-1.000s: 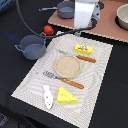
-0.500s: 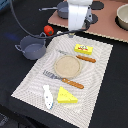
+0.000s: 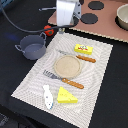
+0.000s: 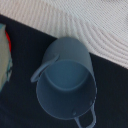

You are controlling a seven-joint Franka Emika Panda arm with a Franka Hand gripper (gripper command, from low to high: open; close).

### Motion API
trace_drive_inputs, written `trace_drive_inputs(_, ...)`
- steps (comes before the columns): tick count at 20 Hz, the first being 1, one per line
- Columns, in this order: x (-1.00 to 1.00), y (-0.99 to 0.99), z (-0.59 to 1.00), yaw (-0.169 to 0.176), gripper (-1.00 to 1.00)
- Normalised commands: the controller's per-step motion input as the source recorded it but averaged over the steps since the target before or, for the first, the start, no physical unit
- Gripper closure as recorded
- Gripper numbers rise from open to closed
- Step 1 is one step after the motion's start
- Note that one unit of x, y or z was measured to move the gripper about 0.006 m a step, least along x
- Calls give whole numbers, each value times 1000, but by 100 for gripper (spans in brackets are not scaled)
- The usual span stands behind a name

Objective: Interact with the objects in diverse but meaningful ways.

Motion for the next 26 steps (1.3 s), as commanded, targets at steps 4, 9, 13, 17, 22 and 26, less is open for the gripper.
trace_drive_inputs(4, -895, 0, -136, -58, -100)
trace_drive_inputs(9, -725, 0, -146, -110, -100)
trace_drive_inputs(13, -627, 0, -182, -156, -100)
trace_drive_inputs(17, -649, 0, -252, -157, -100)
trace_drive_inputs(22, -851, 67, -322, -59, -100)
trace_drive_inputs(26, -916, 168, -325, -30, -100)
